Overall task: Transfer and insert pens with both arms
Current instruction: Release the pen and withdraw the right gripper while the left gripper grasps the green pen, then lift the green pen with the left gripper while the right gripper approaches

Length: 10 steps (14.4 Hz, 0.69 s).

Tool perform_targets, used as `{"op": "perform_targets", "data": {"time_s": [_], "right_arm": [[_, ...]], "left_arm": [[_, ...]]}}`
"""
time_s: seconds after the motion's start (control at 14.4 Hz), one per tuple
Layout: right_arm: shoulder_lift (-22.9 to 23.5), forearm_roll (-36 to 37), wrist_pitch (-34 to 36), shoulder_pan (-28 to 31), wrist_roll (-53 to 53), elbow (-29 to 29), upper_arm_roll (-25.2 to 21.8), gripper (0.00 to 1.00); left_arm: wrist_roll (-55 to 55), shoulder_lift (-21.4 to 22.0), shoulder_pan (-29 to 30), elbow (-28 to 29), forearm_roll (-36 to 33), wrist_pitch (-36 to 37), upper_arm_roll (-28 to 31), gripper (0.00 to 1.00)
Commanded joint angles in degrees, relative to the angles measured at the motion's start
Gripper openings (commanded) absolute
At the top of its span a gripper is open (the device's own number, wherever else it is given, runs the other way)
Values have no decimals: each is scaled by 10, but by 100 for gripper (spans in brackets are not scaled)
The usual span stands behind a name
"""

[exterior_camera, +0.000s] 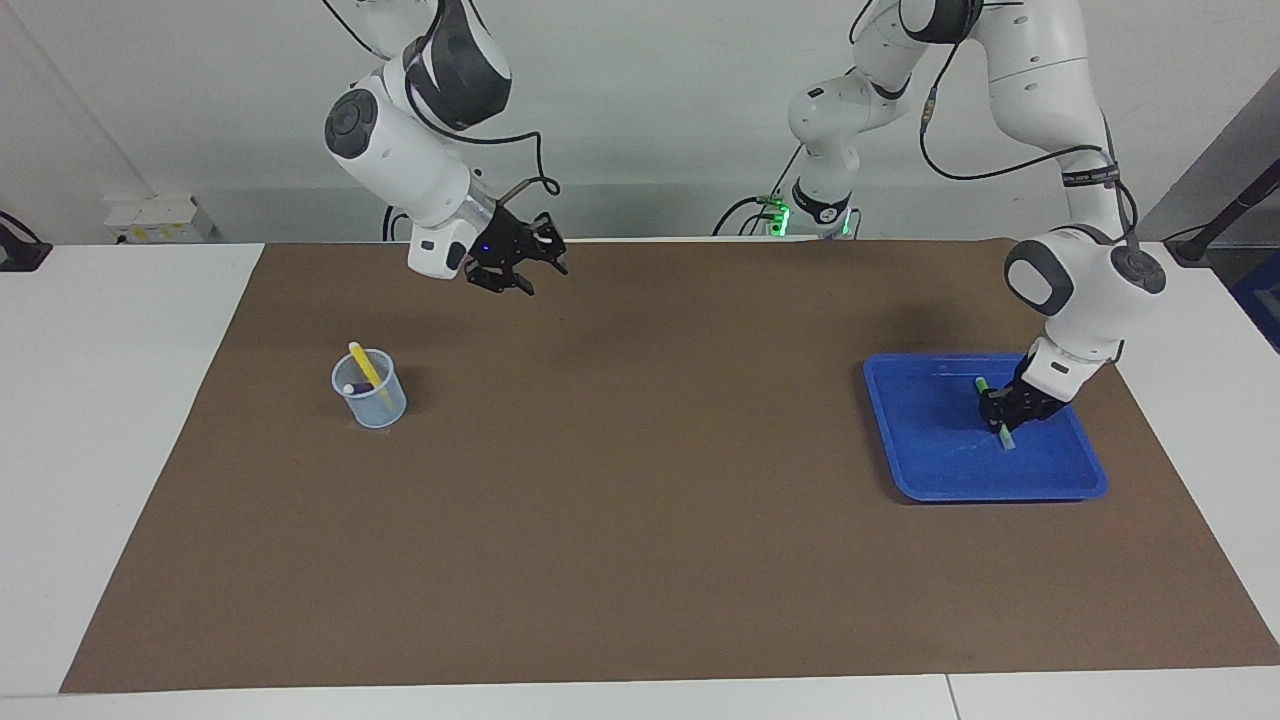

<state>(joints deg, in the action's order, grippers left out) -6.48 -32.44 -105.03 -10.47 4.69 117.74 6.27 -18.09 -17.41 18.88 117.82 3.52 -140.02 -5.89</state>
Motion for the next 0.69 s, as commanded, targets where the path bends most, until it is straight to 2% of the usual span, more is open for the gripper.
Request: {"op": "perform_targets", "data": {"time_s": [0.0,0.28,0.42,0.56,0.63], "right_arm": [[-6,-38,-19,-17,-71,2,-1,71],[-5,-80,-53,-38,-157,2,-1,76],[-4,-94,-77,-42,-200,2,-1,83],[-3,-106,-84,-53,-229,2,-1,98],[-3,-109,-91,-54,-237,2,-1,100]], "left_arm": [[20,-13,-5,-34,-9,61,3,0],[93,4,-16,-87,-8,175,-1,0],[140,18,-20,-103,-3,216,-3,0],[195,39,-29,-103,3,248,-6,0],[224,50,-33,-103,30,265,-5,0]]}}
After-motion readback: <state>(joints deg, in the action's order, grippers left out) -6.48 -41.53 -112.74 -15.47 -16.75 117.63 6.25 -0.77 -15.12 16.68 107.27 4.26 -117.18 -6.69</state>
